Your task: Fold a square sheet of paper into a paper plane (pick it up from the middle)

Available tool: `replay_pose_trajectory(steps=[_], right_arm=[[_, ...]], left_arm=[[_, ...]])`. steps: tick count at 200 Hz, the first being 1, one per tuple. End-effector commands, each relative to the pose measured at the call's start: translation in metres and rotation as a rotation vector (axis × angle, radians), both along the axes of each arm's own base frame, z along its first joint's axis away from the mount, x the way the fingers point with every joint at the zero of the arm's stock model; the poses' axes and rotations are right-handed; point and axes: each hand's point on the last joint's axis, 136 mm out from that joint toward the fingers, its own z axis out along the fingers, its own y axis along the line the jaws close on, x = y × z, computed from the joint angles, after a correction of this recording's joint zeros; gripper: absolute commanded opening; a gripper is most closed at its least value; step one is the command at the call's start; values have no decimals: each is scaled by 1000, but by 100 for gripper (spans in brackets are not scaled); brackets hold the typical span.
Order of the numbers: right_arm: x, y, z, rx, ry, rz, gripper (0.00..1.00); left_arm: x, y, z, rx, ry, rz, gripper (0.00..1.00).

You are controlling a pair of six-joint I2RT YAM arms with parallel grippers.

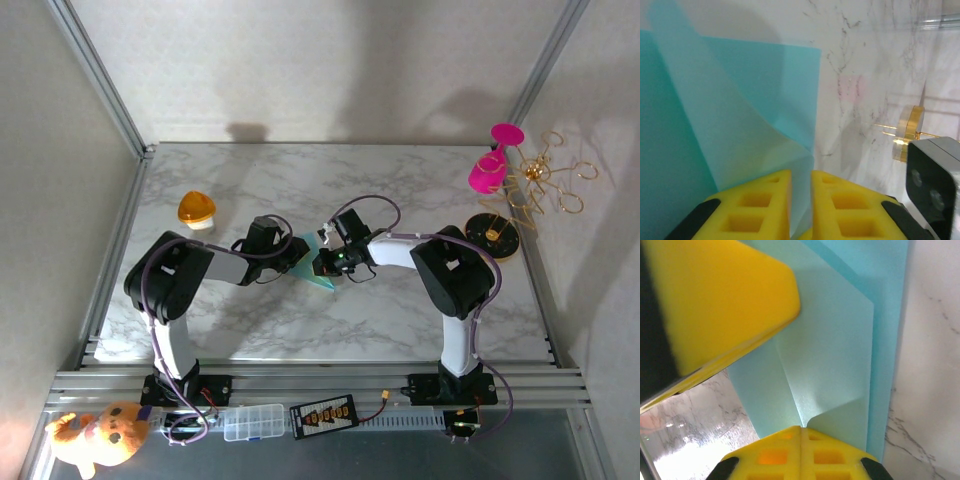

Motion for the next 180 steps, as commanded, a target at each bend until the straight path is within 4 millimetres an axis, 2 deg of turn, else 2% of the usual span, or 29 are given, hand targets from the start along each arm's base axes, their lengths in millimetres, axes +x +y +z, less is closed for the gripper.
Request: replay_pose_trajectory(steps=[1,38,79,99,135,180], right_arm=[[-5,-11,-17,-81,29,-3,6],[-4,-5,-4,-40,14,7,6],[-4,-6,3,-21,15,2,6],[-6,-10,7,-21,16,-7,6],[-15,-23,8,-25,40,-30,7],[-25,-23,15,21,79,-34,7]], left_arm=[[-8,-9,10,13,-29,-49,17],[-18,-2,-21,75,54,-30,14],[-17,6,-35,133,100,3,12],[-22,15,-48,191,150,20,10],[-25,16,-54,188,173,29,9],[-24,15,-53,182,171,27,9]])
